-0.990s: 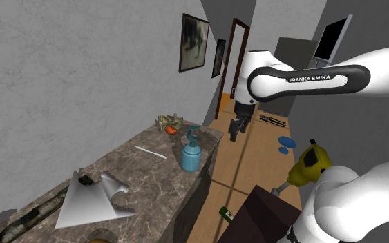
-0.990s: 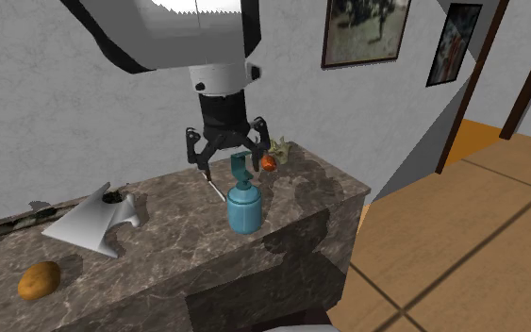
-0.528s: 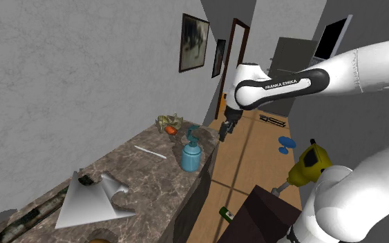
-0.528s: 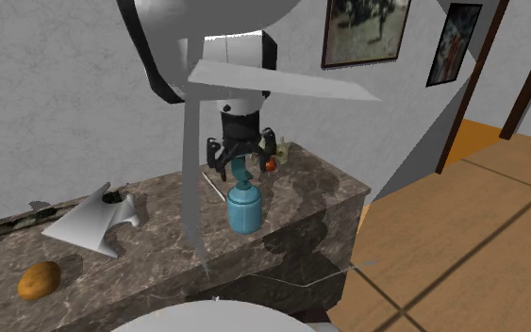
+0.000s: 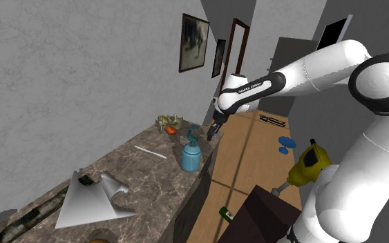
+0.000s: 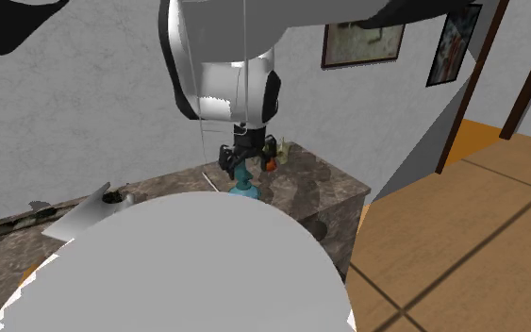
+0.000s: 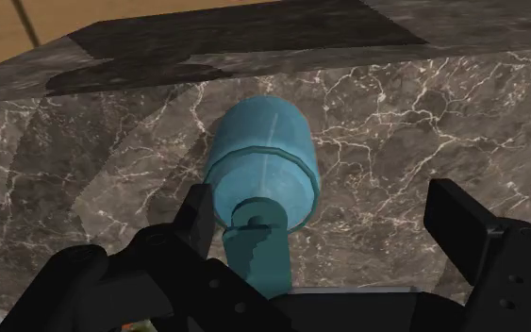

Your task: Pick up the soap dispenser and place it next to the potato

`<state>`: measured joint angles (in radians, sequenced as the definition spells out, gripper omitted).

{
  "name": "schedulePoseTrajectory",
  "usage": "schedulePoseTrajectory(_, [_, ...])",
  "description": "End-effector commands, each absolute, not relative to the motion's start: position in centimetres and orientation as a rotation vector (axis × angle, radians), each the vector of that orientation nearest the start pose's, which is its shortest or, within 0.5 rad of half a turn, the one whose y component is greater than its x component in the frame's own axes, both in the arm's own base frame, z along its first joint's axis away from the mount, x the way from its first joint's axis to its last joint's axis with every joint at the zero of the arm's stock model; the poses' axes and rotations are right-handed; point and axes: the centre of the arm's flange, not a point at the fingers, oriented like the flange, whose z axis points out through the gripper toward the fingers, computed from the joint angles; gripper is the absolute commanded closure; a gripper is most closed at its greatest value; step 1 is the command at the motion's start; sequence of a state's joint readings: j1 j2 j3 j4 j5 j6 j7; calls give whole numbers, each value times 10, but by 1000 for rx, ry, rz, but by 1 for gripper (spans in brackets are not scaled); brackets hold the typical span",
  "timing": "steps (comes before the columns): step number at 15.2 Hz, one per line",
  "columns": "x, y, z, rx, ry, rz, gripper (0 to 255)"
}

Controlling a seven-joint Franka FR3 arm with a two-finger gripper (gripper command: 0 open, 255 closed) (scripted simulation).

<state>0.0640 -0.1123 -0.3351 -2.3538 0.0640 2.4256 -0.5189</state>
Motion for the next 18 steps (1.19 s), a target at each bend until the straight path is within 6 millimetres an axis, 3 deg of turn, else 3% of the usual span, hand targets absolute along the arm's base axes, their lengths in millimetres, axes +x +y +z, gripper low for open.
schedulePoseTrajectory(1, [505,-146,374,-3087,-355,-350,0])
schedulePoseTrajectory(7, [559,-164,342,-3035,-459,-459,0])
schedulePoseTrajectory(14, [570,-161,304,-3034,-459,-459,0])
schedulePoseTrajectory(18, [570,-161,304,-3034,-459,-459,0])
